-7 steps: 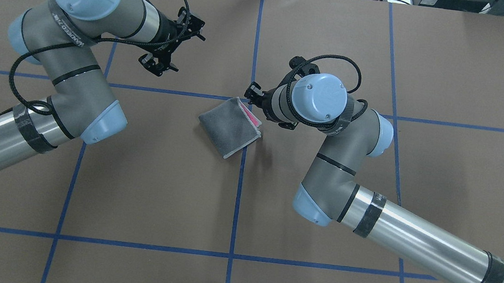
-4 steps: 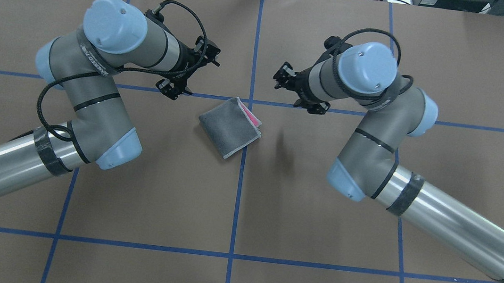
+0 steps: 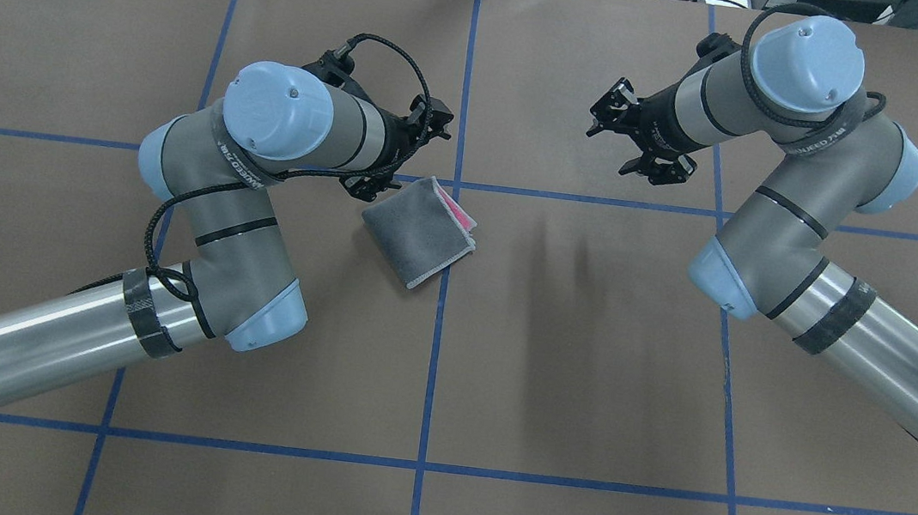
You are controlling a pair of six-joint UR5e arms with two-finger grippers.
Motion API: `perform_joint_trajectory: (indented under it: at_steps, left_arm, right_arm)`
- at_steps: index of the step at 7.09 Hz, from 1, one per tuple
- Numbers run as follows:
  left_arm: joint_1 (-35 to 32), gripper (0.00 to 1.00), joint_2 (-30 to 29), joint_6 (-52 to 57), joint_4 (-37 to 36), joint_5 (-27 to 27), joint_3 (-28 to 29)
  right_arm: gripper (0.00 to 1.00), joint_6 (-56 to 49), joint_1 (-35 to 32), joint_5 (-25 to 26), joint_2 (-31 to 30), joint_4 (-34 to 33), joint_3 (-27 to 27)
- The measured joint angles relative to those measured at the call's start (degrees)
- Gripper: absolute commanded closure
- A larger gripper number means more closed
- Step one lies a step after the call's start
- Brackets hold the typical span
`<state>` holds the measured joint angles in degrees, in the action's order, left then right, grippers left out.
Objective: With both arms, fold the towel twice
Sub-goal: 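Raise the right gripper away while the left gripper moves back to the towel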
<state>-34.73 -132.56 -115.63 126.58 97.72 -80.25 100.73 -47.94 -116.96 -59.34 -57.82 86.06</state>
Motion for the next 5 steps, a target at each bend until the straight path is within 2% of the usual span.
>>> perform_joint_trajectory:
  at_steps: [2,5]
  left_arm:
    - [0.8,0.01,-1.1,0.2,2.9,-1.9,4.1]
    - [2.1,0.01,-0.9,0.7,3.6,-2.5,6.4]
  right_arm:
    - [0.28,0.0,-0.8,-0.2,-0.8,0.0,0.1]
    - [0.28,0.0,-1.0,-0.2,-1.1,-0.2,0.2]
